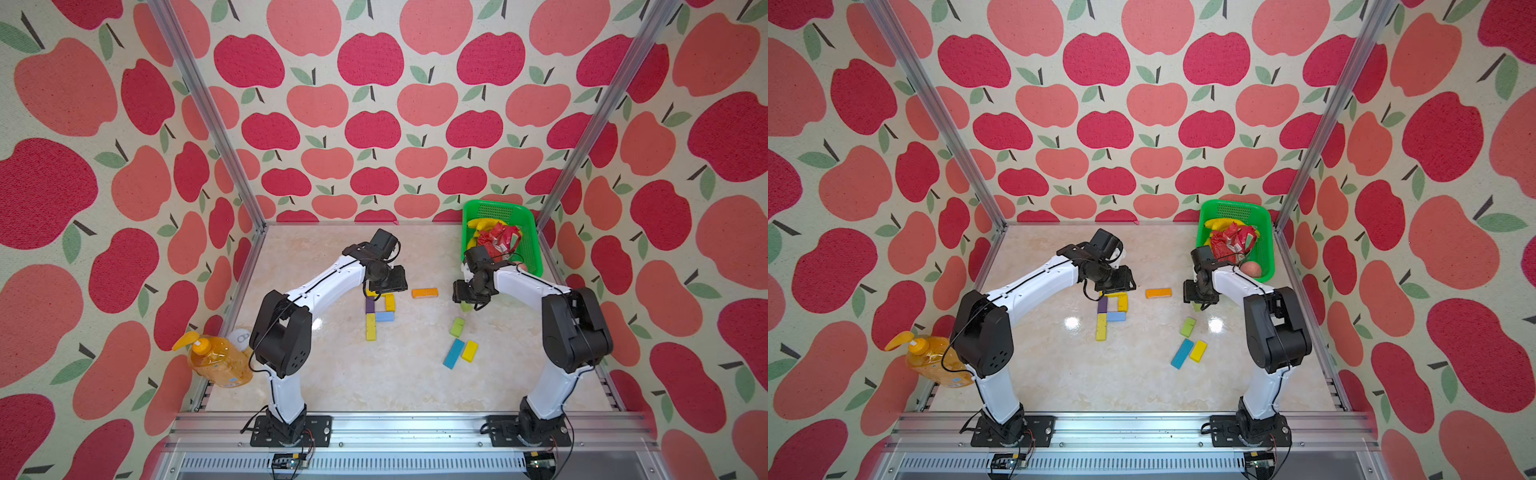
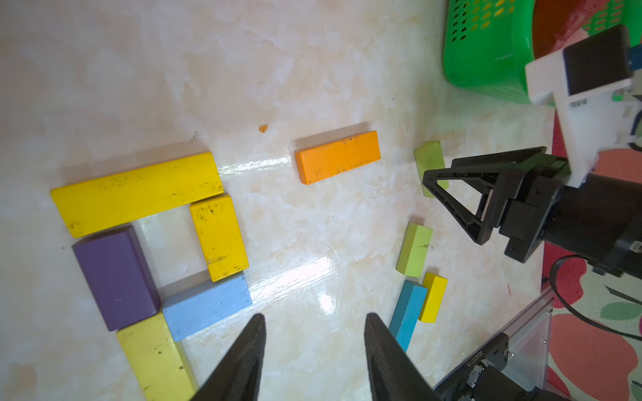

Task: Assemble the letter p with building blocks
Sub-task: Pick up the building block from the center of the board.

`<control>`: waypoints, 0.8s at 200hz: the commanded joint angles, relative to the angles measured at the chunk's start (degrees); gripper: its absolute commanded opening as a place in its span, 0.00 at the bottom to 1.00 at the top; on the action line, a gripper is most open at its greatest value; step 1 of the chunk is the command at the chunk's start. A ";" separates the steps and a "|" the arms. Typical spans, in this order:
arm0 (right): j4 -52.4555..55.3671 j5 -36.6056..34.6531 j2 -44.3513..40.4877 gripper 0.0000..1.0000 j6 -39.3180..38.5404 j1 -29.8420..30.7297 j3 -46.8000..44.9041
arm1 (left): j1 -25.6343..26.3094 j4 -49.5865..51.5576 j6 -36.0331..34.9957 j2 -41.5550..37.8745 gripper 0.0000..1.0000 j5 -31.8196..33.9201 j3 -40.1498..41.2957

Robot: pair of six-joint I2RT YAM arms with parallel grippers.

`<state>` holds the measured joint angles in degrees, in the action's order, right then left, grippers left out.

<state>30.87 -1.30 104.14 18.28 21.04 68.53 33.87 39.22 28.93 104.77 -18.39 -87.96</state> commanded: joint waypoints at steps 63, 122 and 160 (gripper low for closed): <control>1.93 -3.46 6.49 0.62 -2.91 1.55 0.83 | -1.66 -1.57 0.17 -3.78 0.52 1.38 3.39; 0.96 -4.14 6.54 0.57 -0.92 3.21 -3.19 | -2.94 -2.61 0.16 -6.13 0.52 1.17 7.23; -2.32 -5.63 4.67 0.55 0.73 3.66 -6.52 | -3.46 -3.88 0.60 -8.16 0.52 1.12 10.26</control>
<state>21.12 -8.58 107.26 17.45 23.51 67.13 30.87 36.67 29.02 99.00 -18.37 -79.57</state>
